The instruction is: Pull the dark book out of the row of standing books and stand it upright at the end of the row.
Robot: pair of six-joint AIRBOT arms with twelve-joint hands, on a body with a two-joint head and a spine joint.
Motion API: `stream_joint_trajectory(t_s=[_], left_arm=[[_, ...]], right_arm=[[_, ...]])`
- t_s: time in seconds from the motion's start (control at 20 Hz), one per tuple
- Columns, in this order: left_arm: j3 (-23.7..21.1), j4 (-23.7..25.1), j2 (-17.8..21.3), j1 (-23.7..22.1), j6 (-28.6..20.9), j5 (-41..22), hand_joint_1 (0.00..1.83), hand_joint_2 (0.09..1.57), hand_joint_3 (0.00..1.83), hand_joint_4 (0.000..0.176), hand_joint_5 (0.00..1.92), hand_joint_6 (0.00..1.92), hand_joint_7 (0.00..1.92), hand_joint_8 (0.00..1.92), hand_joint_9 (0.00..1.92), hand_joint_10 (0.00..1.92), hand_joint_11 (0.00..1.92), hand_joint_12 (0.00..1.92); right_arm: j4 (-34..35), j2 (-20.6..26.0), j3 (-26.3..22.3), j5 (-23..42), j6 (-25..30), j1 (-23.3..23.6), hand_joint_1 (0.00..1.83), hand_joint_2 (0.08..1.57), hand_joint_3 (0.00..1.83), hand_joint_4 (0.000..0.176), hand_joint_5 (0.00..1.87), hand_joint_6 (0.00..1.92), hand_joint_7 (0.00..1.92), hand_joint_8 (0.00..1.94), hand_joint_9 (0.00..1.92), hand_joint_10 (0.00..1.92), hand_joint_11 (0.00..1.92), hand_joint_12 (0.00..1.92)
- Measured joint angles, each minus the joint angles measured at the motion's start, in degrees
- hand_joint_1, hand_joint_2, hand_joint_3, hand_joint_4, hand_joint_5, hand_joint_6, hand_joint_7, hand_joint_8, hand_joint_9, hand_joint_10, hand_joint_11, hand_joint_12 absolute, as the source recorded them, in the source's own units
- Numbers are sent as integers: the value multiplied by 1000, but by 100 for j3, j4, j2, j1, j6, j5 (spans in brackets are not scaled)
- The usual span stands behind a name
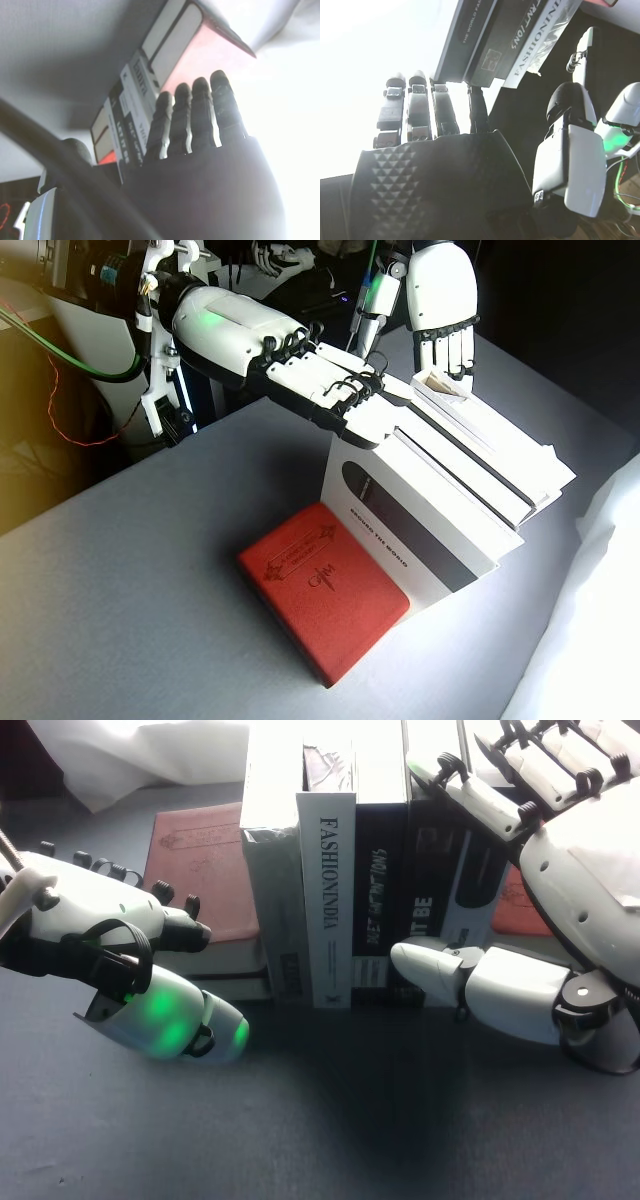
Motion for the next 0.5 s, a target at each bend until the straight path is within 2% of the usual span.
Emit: stream_joint_trajectory(t_s=[0.5], left_arm=[[0,0,0,0,0,0,0,1205,2,0,70,8,34,3,4,1,5,2]], right_arm=[[28,-2,-487,264,-352,-42,0,1028,13,0,0,0,0,0,0,0,0,0]])
